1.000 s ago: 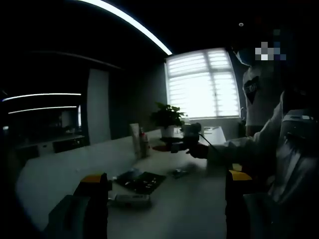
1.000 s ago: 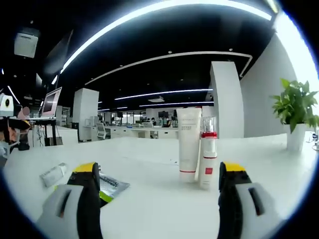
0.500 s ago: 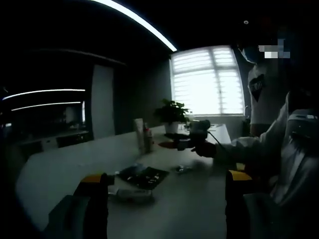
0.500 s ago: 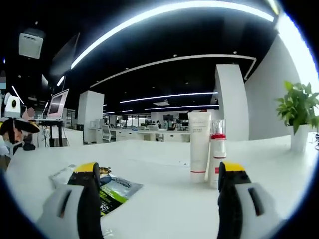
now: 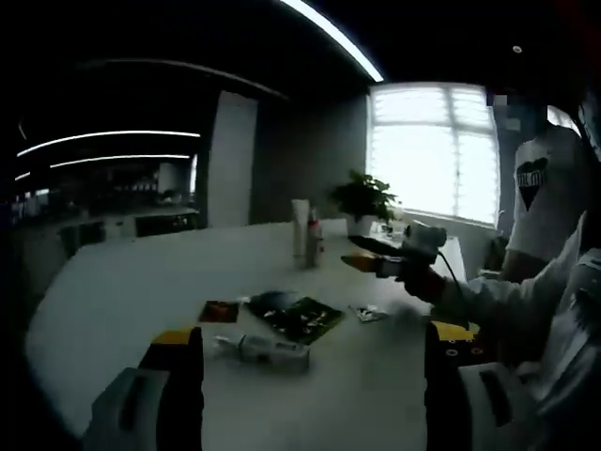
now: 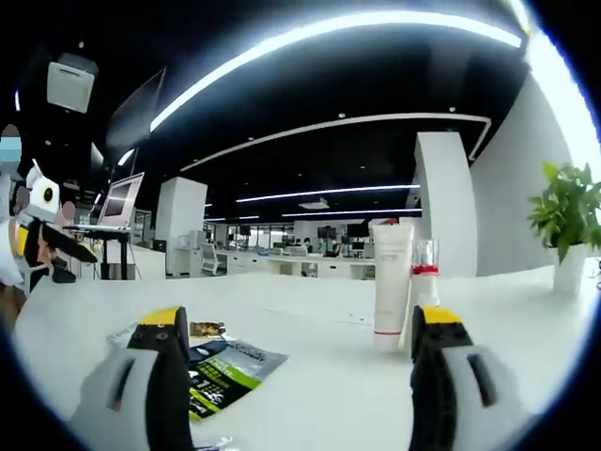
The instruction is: Arrange the skincare products in the storage area until every visible bottle or jar stands upright without overlapping.
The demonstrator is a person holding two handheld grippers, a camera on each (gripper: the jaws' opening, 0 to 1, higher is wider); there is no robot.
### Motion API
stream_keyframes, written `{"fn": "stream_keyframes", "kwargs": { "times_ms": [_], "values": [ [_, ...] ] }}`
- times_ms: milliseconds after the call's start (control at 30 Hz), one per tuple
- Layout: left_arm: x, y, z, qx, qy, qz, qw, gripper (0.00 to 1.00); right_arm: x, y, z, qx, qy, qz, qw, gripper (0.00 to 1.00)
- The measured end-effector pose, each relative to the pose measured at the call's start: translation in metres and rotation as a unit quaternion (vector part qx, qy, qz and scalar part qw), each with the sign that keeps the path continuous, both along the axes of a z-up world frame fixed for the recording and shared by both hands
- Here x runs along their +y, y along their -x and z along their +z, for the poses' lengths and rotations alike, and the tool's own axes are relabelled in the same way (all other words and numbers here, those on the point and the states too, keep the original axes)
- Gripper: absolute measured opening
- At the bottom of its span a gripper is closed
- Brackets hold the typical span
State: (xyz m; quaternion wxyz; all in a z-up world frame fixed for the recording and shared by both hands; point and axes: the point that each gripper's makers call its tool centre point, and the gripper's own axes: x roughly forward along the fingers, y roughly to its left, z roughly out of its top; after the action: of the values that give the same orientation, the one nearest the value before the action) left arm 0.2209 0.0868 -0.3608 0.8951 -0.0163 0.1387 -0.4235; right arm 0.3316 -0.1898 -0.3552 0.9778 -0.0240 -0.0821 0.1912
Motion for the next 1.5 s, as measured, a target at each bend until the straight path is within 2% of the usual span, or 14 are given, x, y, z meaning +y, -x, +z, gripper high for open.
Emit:
{"fn": "stream_keyframes", "kwargs": {
  "times_ms": [167, 300, 367, 600, 700, 767, 900, 1033, 1133, 1233, 1300, 1367, 1433, 1500],
  "values": [
    [0.009, -0.016, 0.006, 0.035, 0.024, 0.061, 0.9972, 1.0, 0.004, 0.006, 0.001, -0.004, -0.002, 0.003, 1.0, 0.99],
    [0.015, -0.031, -0.002, 0.082, 0.026, 0.1, 0.9913, 1.0, 0.006, 0.007, 0.002, -0.007, 0.006, 0.006, 0.9999, 0.99],
    [0.018, -0.037, -0.008, 0.095, 0.025, 0.11, 0.9891, 1.0, 0.007, 0.009, 0.004, -0.011, 0.003, 0.007, 0.9999, 0.99],
    [0.014, -0.046, -0.014, 0.147, 0.028, 0.116, 0.982, 1.0, 0.009, 0.012, 0.008, -0.023, 0.011, 0.01, 0.9996, 0.98],
    [0.012, -0.053, -0.022, 0.187, 0.006, 0.119, 0.9752, 1.0, 0.009, 0.012, 0.01, -0.028, 0.013, 0.012, 0.9995, 0.98],
    [0.011, -0.055, -0.027, 0.205, -0.023, 0.118, 0.9713, 1.0, 0.01, 0.014, 0.012, -0.032, 0.011, 0.012, 0.9994, 0.98],
    [0.0, -0.061, -0.03, 0.22, -0.048, 0.117, 0.9671, 1.0, 0.009, 0.016, 0.014, -0.036, 0.008, 0.011, 0.9993, 0.97],
    [-0.007, -0.062, -0.028, 0.232, -0.039, 0.11, 0.9657, 1.0, 0.008, 0.017, 0.013, -0.034, 0.007, 0.01, 0.9993, 0.97],
    [-0.01, -0.06, -0.028, 0.269, -0.007, 0.109, 0.957, 1.0, 0.008, 0.017, 0.014, -0.037, 0.004, 0.011, 0.9993, 0.97],
    [-0.008, -0.064, -0.028, 0.28, -0.01, 0.112, 0.9534, 1.0, 0.008, 0.018, 0.014, -0.037, 0.004, 0.012, 0.9993, 0.97],
    [-0.009, -0.063, -0.03, 0.301, -0.017, 0.11, 0.9471, 1.0, 0.009, 0.018, 0.013, -0.035, 0.006, 0.013, 0.9993, 0.97],
    [-0.011, -0.062, -0.032, 0.332, -0.012, 0.111, 0.9368, 1.0, 0.01, 0.018, 0.011, -0.033, 0.008, 0.013, 0.9993, 0.96],
    [-0.01, -0.058, -0.042, 0.378, -0.027, 0.119, 0.9178, 1.0, 0.01, 0.018, 0.011, -0.032, 0.009, 0.013, 0.9993, 0.96],
    [-0.008, -0.058, -0.049, 0.404, -0.037, 0.134, 0.9042, 1.0, 0.012, 0.018, 0.009, -0.03, 0.012, 0.014, 0.9994, 0.96]
  ]
}}
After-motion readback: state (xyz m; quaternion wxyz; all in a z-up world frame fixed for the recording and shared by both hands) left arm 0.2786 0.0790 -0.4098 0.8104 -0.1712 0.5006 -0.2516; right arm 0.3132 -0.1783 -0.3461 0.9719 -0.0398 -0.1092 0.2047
